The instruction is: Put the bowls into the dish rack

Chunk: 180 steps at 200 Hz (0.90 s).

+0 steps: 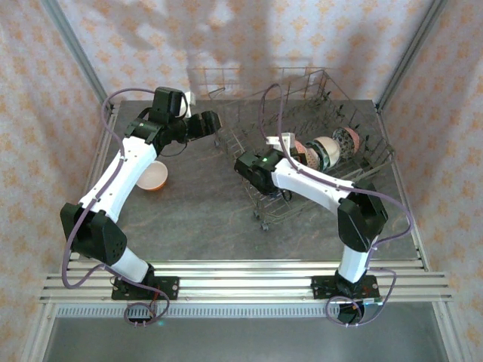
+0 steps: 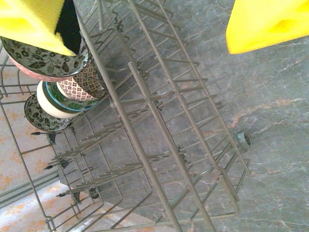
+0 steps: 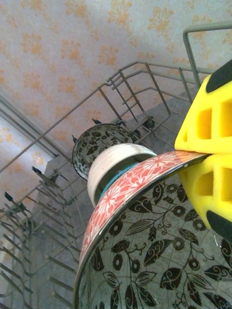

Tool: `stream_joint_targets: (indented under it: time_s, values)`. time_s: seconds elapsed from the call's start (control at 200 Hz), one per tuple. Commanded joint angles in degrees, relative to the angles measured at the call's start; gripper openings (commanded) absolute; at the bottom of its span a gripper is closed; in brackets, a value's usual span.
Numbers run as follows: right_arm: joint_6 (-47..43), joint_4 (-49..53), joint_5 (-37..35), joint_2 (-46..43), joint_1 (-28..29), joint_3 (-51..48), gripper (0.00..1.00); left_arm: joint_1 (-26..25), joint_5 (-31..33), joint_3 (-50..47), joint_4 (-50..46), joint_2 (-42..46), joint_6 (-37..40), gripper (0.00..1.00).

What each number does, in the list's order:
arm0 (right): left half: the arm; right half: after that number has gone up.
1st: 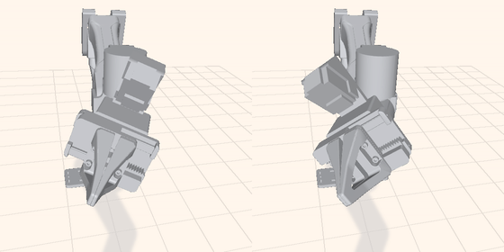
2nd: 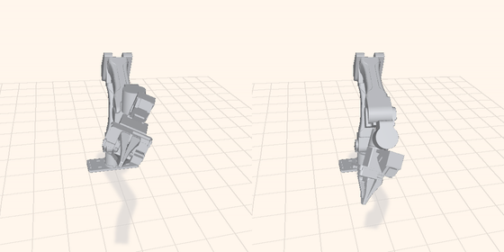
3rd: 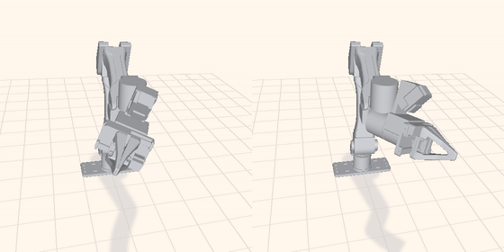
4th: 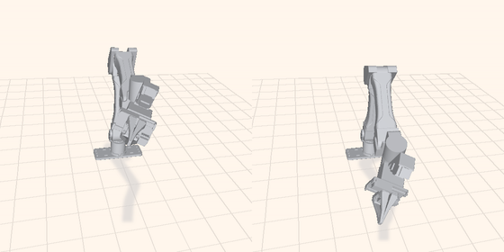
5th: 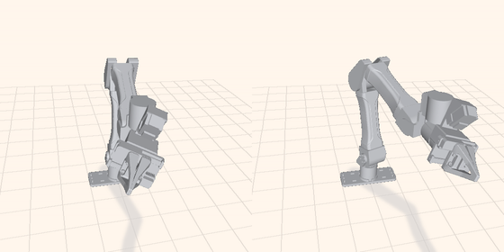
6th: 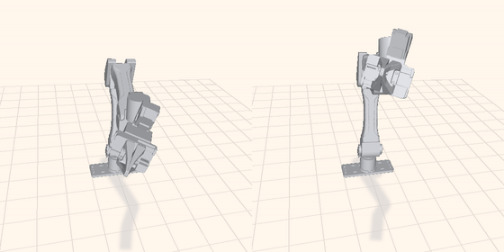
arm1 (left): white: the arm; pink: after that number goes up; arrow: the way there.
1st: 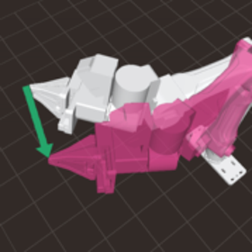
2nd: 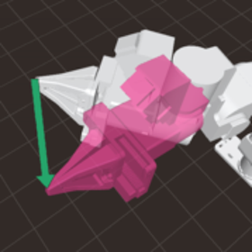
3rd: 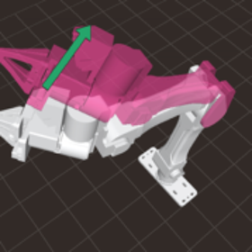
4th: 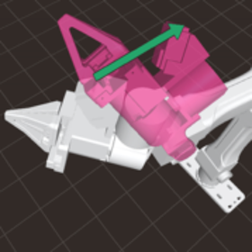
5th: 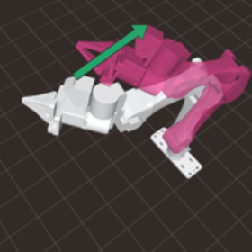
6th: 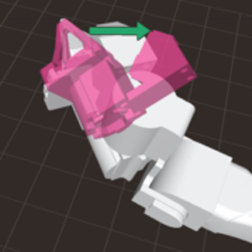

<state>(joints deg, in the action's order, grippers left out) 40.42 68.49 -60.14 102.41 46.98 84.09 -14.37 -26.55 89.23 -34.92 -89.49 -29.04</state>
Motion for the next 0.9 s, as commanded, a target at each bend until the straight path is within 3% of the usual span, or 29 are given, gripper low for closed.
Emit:
stream_joint_targets:
  time_s: [0.0,0.596,0.896]
  values:
    - [-2.9,-2.1,1.0,0.9,-2.3,-0.7,0.01,-0.9,1.1,1.9,-1.1,-0.5,0.1,0.8]
    - [-19.5,-11.4,6.4,-11.1,-8.1,6.8,0.0,-5.4,2.2,6.1,0.1,-4.1,0.1,0.8]
    - [-23.2,-10.3,7.1,-13.2,-16.8,7.2,0.0,-8.8,3.1,10.1,-2.4,-9.9,1.0,0.78]
